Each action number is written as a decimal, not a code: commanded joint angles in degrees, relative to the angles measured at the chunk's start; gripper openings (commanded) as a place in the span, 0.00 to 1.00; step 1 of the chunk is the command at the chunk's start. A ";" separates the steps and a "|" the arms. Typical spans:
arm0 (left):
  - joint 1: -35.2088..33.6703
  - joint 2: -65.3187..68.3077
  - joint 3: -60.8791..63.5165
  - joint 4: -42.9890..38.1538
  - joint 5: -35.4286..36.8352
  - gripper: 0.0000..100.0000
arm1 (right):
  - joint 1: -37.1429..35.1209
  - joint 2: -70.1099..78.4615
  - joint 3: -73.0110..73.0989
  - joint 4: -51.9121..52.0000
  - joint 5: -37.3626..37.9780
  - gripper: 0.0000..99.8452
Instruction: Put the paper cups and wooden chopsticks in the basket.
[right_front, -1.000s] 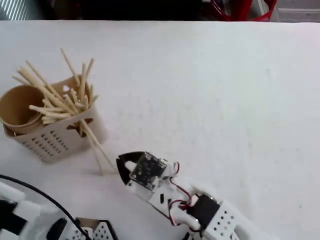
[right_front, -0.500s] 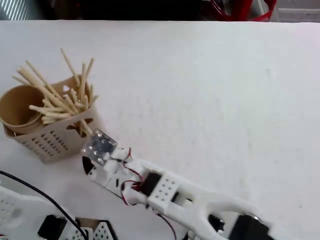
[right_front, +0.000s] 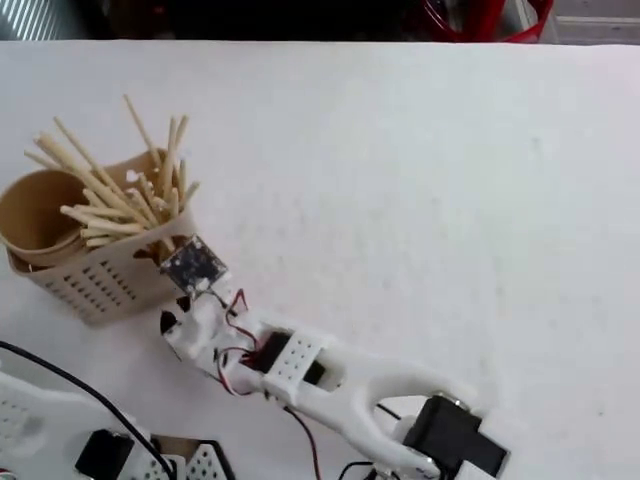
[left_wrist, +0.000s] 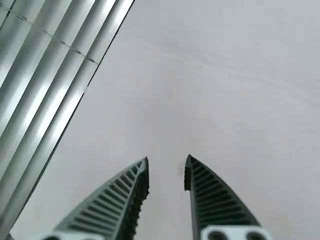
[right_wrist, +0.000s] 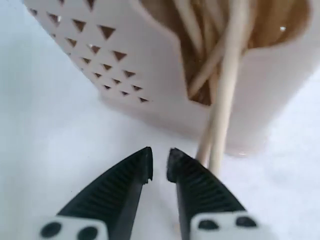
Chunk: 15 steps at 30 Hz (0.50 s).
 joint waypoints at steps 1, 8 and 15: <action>-0.22 -0.40 -2.99 -1.49 -0.53 0.14 | 2.33 -0.57 -0.09 -0.22 0.18 0.02; -0.22 -0.40 -2.99 -1.58 -0.53 0.14 | 4.09 -2.07 -0.18 9.19 0.18 0.02; -0.22 -0.40 -2.99 -1.58 -0.53 0.14 | 9.45 -11.47 -1.93 22.02 0.26 0.02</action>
